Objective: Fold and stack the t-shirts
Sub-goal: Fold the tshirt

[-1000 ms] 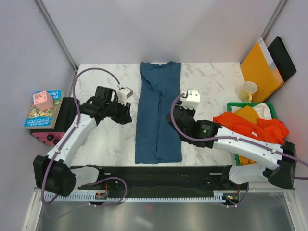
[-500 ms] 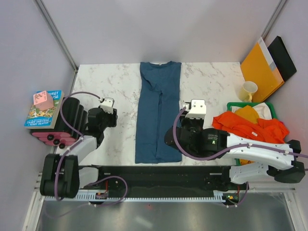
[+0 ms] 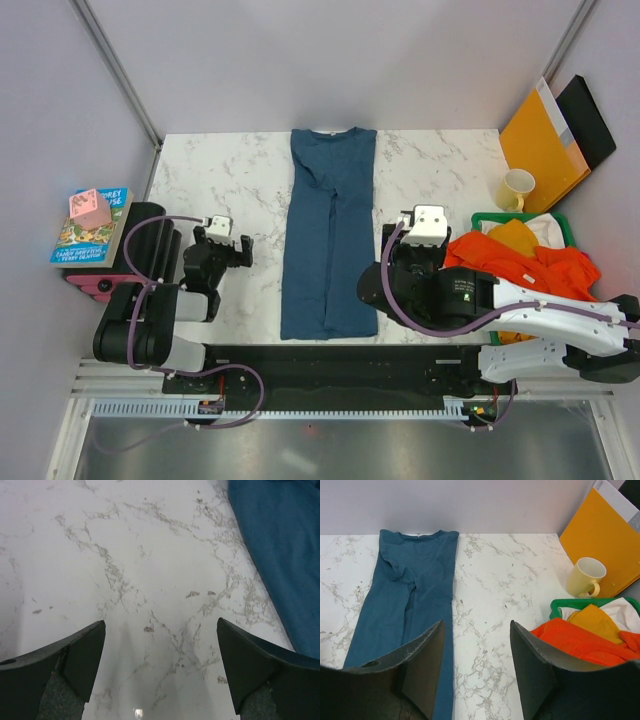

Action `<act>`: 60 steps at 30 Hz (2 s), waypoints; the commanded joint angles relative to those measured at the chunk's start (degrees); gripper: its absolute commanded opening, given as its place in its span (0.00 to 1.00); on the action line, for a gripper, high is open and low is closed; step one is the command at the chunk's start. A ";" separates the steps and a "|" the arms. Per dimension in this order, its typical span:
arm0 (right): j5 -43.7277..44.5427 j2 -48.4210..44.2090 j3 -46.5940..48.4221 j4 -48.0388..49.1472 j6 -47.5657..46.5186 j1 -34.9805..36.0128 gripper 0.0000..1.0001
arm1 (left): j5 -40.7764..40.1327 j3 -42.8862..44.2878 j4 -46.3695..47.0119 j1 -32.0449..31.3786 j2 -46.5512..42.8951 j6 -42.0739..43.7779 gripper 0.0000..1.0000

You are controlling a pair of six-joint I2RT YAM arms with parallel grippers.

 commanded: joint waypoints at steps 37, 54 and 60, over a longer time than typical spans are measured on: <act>-0.99 -7.80 -15.64 -0.36 5.83 -7.02 0.95 | 3.30 3.40 5.68 5.57 0.80 -5.94 1.00; -9.33 -0.52 -13.63 7.11 0.12 -10.52 0.95 | -32.06 44.79 -79.26 -29.49 -20.91 -19.07 1.00; -19.10 -3.76 -17.58 13.79 -1.28 -12.82 0.86 | -22.45 35.16 -91.09 -29.58 -38.28 -53.82 1.00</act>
